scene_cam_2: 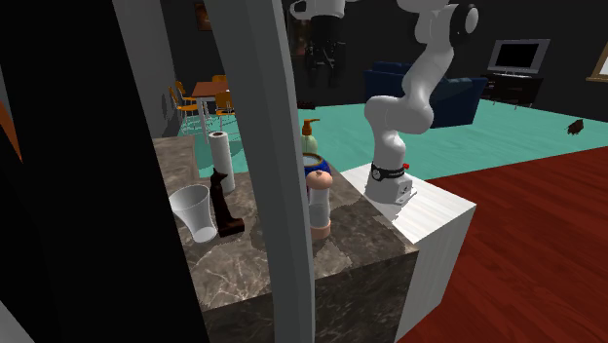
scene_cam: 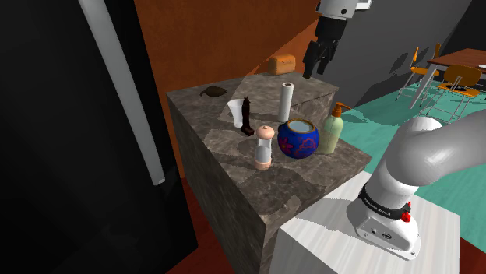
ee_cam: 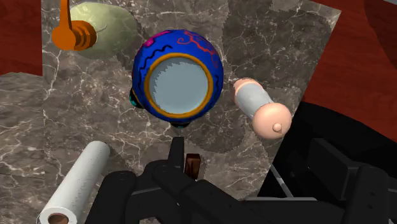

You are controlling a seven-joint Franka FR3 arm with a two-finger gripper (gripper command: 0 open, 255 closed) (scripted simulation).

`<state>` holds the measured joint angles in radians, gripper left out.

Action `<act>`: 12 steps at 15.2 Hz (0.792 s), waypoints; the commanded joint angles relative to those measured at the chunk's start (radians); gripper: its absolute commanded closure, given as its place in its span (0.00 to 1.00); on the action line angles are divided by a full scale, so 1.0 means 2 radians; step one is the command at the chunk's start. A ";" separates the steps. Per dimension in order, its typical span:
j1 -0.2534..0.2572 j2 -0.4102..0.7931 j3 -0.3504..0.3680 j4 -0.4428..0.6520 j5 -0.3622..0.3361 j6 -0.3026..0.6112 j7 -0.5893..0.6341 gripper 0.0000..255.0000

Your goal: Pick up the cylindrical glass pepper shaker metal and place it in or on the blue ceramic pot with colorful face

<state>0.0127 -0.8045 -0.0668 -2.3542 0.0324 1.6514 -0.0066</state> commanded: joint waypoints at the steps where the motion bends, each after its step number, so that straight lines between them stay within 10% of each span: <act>1: 0.000 0.000 0.000 0.000 0.000 0.000 0.000 0.00; 12: 0.026 0.097 0.115 -0.068 -0.018 0.142 0.079 0.00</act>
<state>0.0606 -0.6387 0.1391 -2.4823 0.0017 1.9032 0.1306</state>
